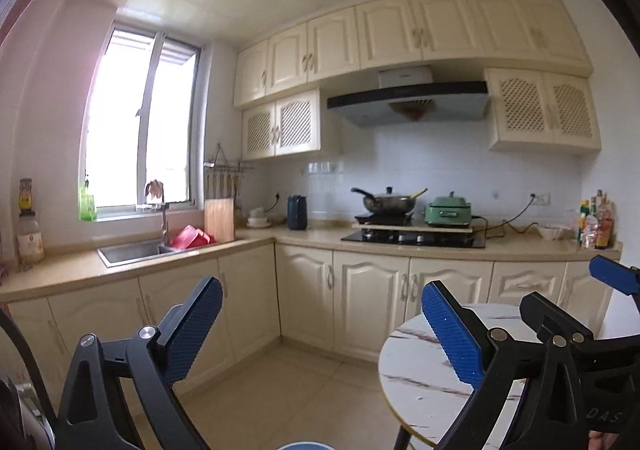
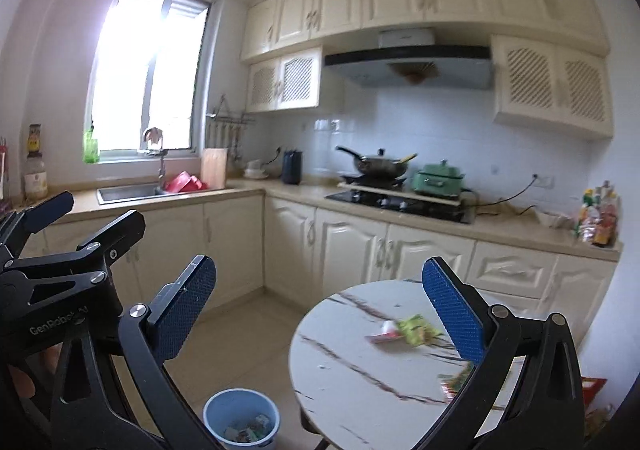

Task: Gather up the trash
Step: 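Move both tools back toward the table, then grasp the small ginger piece on the green packet with the right tool, then grasp the red candy wrapper with the left tool while the right tool holds the ginger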

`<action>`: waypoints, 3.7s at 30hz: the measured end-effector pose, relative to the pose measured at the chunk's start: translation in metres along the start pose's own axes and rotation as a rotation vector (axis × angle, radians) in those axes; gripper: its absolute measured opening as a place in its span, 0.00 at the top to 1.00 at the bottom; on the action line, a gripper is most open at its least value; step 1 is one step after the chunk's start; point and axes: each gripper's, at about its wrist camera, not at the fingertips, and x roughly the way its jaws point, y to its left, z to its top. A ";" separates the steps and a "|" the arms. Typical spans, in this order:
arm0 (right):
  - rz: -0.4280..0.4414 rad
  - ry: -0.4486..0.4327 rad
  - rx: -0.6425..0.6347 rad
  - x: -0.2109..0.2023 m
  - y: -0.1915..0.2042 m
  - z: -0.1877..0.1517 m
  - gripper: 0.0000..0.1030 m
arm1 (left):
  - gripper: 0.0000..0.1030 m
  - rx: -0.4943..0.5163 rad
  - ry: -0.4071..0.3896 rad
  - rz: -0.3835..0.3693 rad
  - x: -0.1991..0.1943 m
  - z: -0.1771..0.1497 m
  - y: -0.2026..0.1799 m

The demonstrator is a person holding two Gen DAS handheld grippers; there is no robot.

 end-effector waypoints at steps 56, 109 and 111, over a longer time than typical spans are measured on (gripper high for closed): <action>-0.242 0.648 0.263 0.237 -0.243 -0.165 0.00 | 0.83 0.234 0.808 -0.575 0.472 -0.052 -0.147; -0.005 0.765 0.252 0.284 -0.228 -0.191 0.76 | 0.60 0.335 0.767 -0.735 0.439 -0.045 -0.164; -0.006 0.764 0.262 0.281 -0.230 -0.192 0.76 | 0.57 0.373 0.746 -0.733 0.437 -0.044 -0.164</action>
